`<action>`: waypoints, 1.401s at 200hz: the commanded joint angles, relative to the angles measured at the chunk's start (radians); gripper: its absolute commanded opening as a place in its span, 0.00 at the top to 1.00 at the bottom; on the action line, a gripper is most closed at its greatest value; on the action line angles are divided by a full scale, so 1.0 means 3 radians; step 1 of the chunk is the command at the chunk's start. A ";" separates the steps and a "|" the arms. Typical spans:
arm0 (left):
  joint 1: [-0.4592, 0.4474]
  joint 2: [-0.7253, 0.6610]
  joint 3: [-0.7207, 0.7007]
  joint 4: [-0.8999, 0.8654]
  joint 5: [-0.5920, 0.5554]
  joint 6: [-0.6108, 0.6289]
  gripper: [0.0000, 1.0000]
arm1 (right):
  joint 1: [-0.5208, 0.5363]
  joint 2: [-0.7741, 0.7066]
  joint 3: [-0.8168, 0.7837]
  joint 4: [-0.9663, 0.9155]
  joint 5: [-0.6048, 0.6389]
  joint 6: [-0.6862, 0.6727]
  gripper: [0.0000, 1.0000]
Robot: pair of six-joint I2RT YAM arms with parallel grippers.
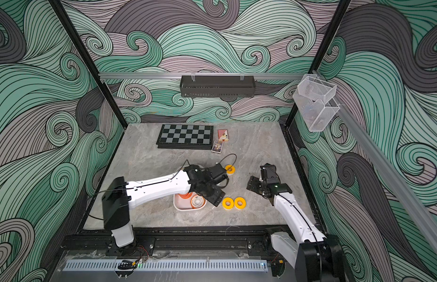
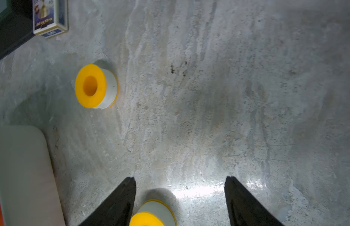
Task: Put the sealing tape into the storage box
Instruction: Pick up the sealing tape at the center of the board, then place the sealing tape in the storage box.
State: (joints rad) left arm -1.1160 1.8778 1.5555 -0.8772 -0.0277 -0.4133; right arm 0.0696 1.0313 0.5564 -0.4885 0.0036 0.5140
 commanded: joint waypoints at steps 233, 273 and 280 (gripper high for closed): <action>-0.0043 0.1314 0.0963 -0.0096 0.0295 0.0457 0.44 | -0.0140 -0.0050 -0.0123 0.0293 -0.0411 0.0114 0.23; -0.0046 0.1089 0.1002 -0.0258 0.0234 0.0440 0.53 | -0.0140 -0.0055 -0.0145 0.0324 -0.0445 0.0115 0.23; -0.0044 0.1024 0.1007 -0.0301 0.0214 0.0428 0.53 | -0.0137 -0.0053 -0.0144 0.0324 -0.0447 0.0112 0.23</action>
State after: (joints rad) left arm -1.1336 2.2566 1.8191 -0.9081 0.0525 -0.2798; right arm 0.0330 1.0264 0.5270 -0.4080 -0.1112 0.5461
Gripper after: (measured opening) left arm 0.596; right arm 0.767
